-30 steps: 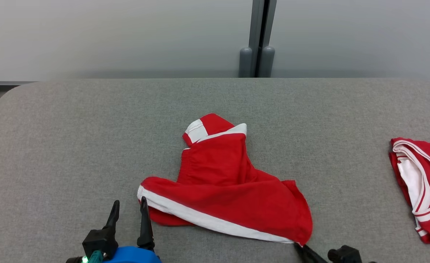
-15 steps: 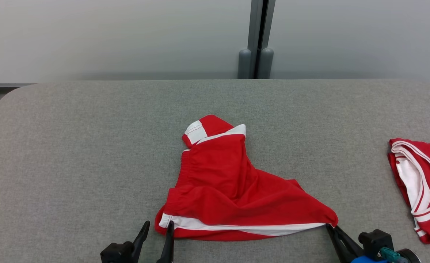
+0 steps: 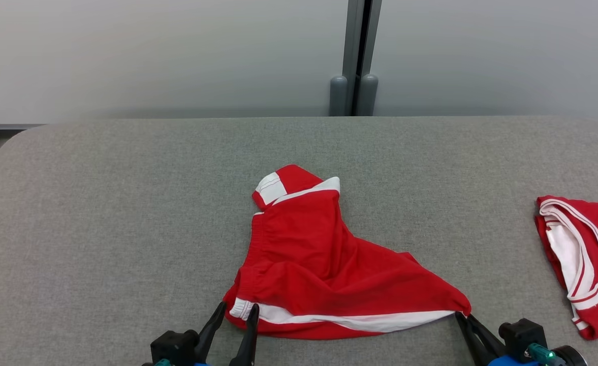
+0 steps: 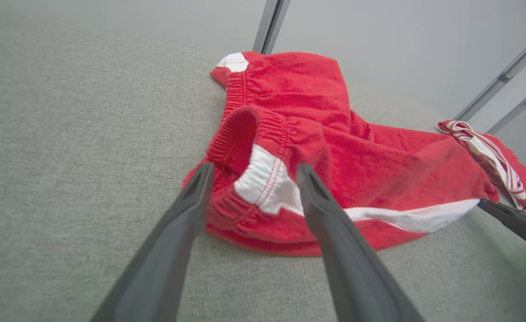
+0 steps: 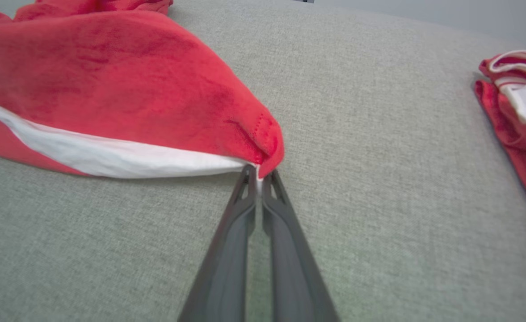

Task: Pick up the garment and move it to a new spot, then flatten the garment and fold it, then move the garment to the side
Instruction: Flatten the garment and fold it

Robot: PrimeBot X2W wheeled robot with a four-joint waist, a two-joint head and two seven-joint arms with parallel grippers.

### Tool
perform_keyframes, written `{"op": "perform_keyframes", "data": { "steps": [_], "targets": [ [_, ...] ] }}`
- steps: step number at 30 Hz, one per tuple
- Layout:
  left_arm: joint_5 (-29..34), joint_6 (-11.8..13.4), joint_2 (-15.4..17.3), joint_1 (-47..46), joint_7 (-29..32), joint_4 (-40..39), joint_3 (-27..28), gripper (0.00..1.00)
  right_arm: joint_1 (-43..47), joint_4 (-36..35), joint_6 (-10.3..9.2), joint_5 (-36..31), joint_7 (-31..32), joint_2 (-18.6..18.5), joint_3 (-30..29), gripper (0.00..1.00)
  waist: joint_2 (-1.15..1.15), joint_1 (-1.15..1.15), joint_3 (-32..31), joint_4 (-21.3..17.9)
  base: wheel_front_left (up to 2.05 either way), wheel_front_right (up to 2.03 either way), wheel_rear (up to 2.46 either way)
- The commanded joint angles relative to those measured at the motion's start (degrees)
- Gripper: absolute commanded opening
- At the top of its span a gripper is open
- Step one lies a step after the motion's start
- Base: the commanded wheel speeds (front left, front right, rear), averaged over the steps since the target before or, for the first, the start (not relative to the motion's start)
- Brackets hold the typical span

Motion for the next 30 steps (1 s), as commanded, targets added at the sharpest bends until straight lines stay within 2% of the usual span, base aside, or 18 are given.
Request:
{"op": "perform_keyframes", "data": {
  "steps": [1,5,6,7,8,9,10,16,23,30],
  "targets": [
    [-0.7,-0.4,0.3,-0.7,-0.1,-0.3,-0.6,1.0,0.1,0.3,-0.01,0.1,0.0,0.1,0.1,0.0,0.0,0.0,-0.1,-0.1,0.0,0.0,0.0],
    [-1.7,-0.4,1.2,-0.6,-0.1,-0.3,-1.8,1.0,0.6,0.4,0.0,0.1,0.0,0.2,0.2,0.0,0.0,0.0,-0.3,-0.3,0.0,0.0,0.0],
    [-1.7,-0.4,1.4,-0.6,-0.1,-0.3,-2.1,0.83,0.7,0.4,-0.01,0.1,0.0,0.2,0.1,0.0,0.0,0.0,-0.3,-0.3,0.0,0.0,0.0],
    [-1.8,-0.4,1.4,-0.6,-0.1,-0.3,-2.4,0.59,0.6,0.3,-0.01,0.1,0.0,0.1,0.1,0.0,0.0,0.0,-0.2,-0.3,0.0,0.0,0.0],
    [-1.9,-0.4,1.5,-0.7,-0.1,-0.3,-2.5,0.46,0.6,0.3,-0.01,0.1,0.0,0.1,0.1,0.0,0.0,0.0,-0.2,-0.2,0.0,0.0,0.0],
    [-2.0,-0.4,1.6,-0.8,-0.1,-0.3,-2.7,0.26,0.6,0.2,-0.01,0.2,0.0,0.1,0.0,0.0,0.0,0.0,-0.1,-0.2,0.0,0.0,0.0],
    [-2.1,-0.4,1.6,-0.8,-0.1,-0.2,-3.0,0.0,0.5,0.0,-0.01,0.3,0.0,0.2,-0.1,0.0,0.0,0.0,0.0,-0.2,0.0,0.0,0.0],
    [-1.8,-0.4,1.8,-1.5,-0.1,-1.2,-3.4,0.0,-0.4,-2.7,0.0,1.3,0.0,0.8,-1.8,0.0,0.0,0.0,-0.2,-0.3,0.0,0.0,0.0],
    [-1.2,-0.3,3.1,-4.4,-0.1,-7.2,-1.4,0.0,-3.2,-11.4,-0.01,4.6,0.0,1.6,-4.4,0.0,0.0,0.0,-3.2,-1.6,0.0,0.0,0.0],
    [0.1,-0.3,6.2,-16.0,-0.1,-10.7,1.1,0.0,-13.4,-17.9,0.0,9.9,0.0,-3.1,-2.2,0.0,0.0,0.0,-3.5,-3.3,0.0,0.0,0.0]
  ]
}}
